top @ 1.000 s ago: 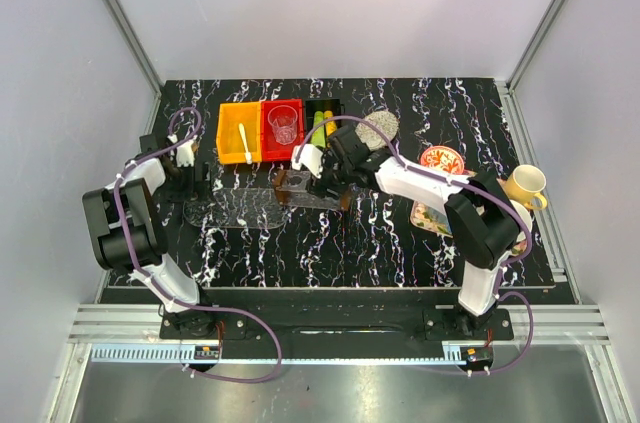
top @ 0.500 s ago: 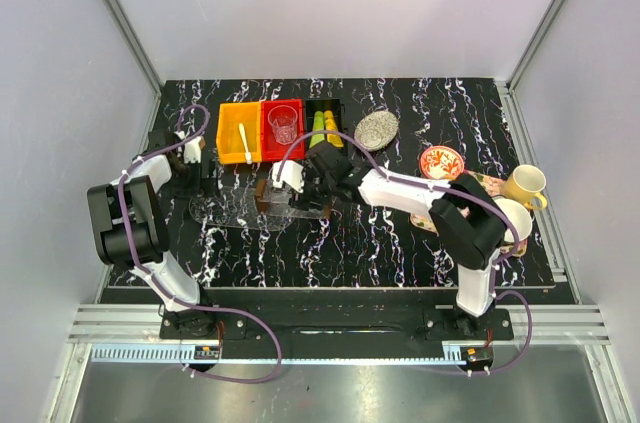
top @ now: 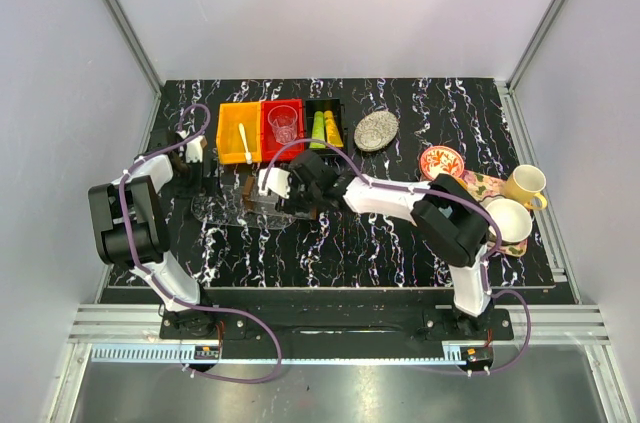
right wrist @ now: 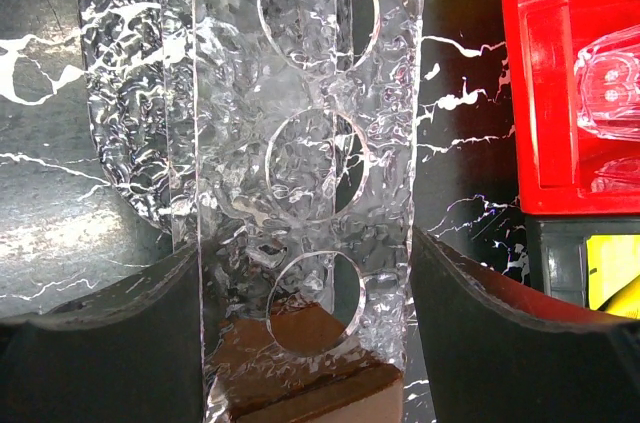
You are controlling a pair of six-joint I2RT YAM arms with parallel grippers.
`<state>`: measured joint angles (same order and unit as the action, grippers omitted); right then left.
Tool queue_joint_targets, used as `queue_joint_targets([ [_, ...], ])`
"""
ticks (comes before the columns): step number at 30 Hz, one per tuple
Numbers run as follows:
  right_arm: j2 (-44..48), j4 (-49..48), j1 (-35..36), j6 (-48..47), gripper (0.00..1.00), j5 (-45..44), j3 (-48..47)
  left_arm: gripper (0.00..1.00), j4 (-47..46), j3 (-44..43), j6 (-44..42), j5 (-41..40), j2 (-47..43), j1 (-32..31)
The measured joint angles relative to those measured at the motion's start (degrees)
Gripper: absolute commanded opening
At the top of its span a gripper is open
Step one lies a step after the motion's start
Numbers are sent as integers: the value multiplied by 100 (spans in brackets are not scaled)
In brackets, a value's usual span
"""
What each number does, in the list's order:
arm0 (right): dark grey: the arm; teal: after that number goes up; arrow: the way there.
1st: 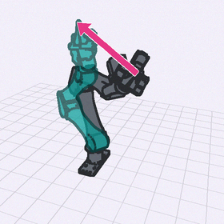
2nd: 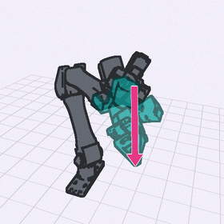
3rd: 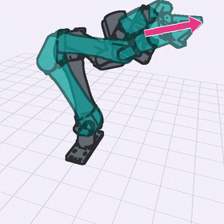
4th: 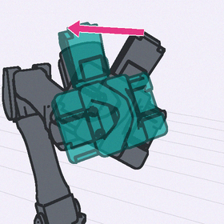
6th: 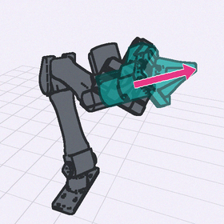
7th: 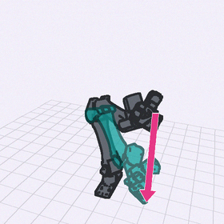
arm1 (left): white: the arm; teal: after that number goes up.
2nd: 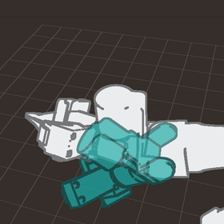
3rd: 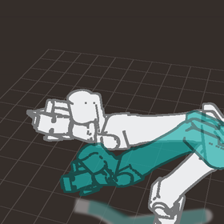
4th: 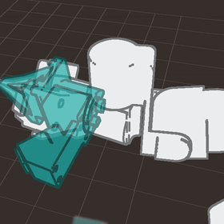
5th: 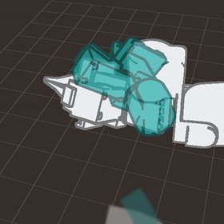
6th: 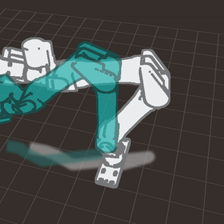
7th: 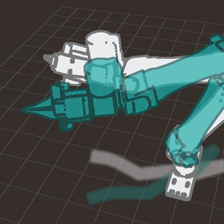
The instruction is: Prepare toiletry sets of a toothbrush and toothpaste on the tray
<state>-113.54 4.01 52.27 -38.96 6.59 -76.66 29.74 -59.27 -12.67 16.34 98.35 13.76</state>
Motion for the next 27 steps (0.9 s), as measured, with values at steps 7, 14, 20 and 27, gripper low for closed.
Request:
queue_joint_targets([
  [7, -39, -103, 236, -63, 0, -302, 0, 97, -31, 0, 140, 87, 0, -46],
  [14, -98, -221, 442, -221, 0, -540, 0, 97, -35, -2, 221, 118, 0, -208],
  [20, -144, -140, 525, -286, 0, -754, -70, 97, -72, -2, 291, 122, 0, -205],
  [27, -332, 81, 597, -330, 0, -1143, -380, 97, -179, 0, 365, 122, -2, -205],
])
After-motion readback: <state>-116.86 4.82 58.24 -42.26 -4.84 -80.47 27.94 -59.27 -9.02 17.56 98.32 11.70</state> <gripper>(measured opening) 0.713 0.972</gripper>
